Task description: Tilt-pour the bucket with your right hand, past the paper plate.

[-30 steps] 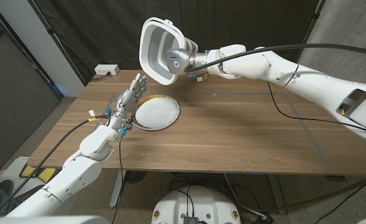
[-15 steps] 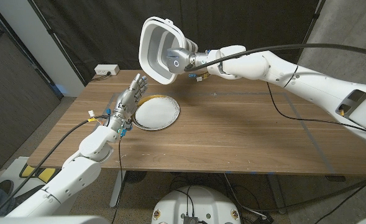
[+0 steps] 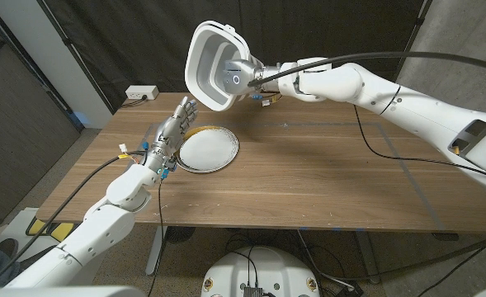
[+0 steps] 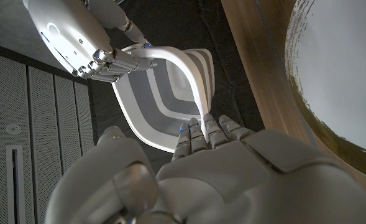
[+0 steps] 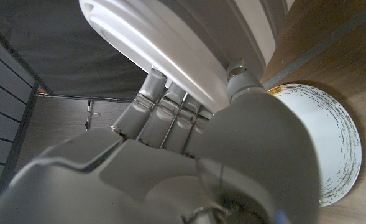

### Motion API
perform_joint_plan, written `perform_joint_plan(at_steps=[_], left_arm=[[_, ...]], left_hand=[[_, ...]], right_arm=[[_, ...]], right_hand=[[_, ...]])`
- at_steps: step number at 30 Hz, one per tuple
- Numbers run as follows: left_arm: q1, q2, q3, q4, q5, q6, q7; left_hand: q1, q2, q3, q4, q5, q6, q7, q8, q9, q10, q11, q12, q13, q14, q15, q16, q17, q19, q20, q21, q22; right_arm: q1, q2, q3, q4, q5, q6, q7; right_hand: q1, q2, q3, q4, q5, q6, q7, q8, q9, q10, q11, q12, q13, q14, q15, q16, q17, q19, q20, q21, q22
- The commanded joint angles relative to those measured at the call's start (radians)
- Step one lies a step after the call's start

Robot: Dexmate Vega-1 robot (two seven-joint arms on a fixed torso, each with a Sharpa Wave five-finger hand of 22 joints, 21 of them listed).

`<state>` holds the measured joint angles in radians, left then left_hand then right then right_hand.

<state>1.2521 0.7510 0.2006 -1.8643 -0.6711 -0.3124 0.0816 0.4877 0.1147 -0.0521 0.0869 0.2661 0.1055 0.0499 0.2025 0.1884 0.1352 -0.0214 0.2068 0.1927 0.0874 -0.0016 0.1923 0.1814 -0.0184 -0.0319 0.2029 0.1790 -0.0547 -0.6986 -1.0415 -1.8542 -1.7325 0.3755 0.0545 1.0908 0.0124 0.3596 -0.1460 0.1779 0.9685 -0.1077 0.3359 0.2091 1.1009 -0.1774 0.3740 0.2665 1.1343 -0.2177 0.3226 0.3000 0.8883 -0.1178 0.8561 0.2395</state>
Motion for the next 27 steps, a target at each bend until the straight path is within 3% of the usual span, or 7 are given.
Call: perform_joint_plan(at_steps=[1, 11, 18, 27], left_arm=[[-0.007, 0.021, -0.007, -0.017, -0.004, 0.03, 0.0], [-0.015, 0.044, -0.013, -0.04, -0.01, 0.072, 0.004], [-0.021, 0.054, -0.013, -0.051, -0.007, 0.091, 0.006], [-0.036, 0.058, -0.015, -0.046, -0.01, 0.1, -0.002]], left_hand=[[0.003, -0.003, -0.008, 0.001, -0.001, 0.008, -0.001, 0.0, 0.001, 0.008, 0.003, 0.0, 0.002, 0.005, 0.0, -0.001, 0.004, -0.004, -0.007, 0.001, 0.005], [0.004, -0.003, -0.009, 0.001, -0.003, 0.007, 0.0, 0.0, 0.001, 0.006, 0.0, -0.001, 0.002, 0.005, 0.001, -0.001, 0.004, -0.007, -0.008, 0.001, 0.005], [0.005, -0.003, -0.01, 0.001, -0.004, 0.007, 0.0, -0.001, 0.001, 0.005, 0.002, -0.001, 0.002, 0.004, 0.0, -0.001, 0.004, -0.009, -0.008, 0.0, 0.005], [0.005, -0.003, -0.011, 0.002, -0.005, 0.005, -0.001, -0.001, 0.001, 0.005, 0.002, -0.001, 0.002, 0.004, 0.001, -0.001, 0.004, -0.009, -0.008, 0.001, 0.005]], right_arm=[[-0.064, -0.018, 0.075, 0.0, 0.123, -0.017, 0.031], [-0.147, -0.029, 0.155, -0.001, 0.246, -0.08, 0.08], [-0.192, -0.046, 0.199, -0.024, 0.268, -0.131, 0.099], [-0.276, -0.067, 0.295, -0.074, 0.392, -0.217, 0.184]], right_hand=[[0.07, 0.065, -0.008, 0.0, 0.003, 0.079, -0.08, -0.005, 0.001, 0.022, -0.01, -0.003, 0.001, 0.011, -0.018, -0.004, -0.001, -0.01, -0.102, 0.013, 0.002], [0.068, 0.068, -0.014, 0.003, 0.003, 0.076, -0.081, -0.011, 0.001, 0.022, -0.01, -0.007, 0.006, 0.013, -0.017, -0.009, -0.003, -0.023, -0.102, 0.026, -0.001], [0.068, 0.071, -0.017, 0.004, 0.002, 0.075, -0.082, -0.014, 0.002, 0.02, -0.01, -0.012, 0.006, 0.012, -0.017, -0.011, -0.004, -0.031, -0.102, 0.033, -0.003], [0.07, 0.073, -0.021, 0.004, 0.002, 0.076, -0.082, -0.018, 0.003, 0.022, -0.01, -0.016, 0.007, 0.013, -0.018, -0.014, -0.004, -0.039, -0.102, 0.045, -0.006]])
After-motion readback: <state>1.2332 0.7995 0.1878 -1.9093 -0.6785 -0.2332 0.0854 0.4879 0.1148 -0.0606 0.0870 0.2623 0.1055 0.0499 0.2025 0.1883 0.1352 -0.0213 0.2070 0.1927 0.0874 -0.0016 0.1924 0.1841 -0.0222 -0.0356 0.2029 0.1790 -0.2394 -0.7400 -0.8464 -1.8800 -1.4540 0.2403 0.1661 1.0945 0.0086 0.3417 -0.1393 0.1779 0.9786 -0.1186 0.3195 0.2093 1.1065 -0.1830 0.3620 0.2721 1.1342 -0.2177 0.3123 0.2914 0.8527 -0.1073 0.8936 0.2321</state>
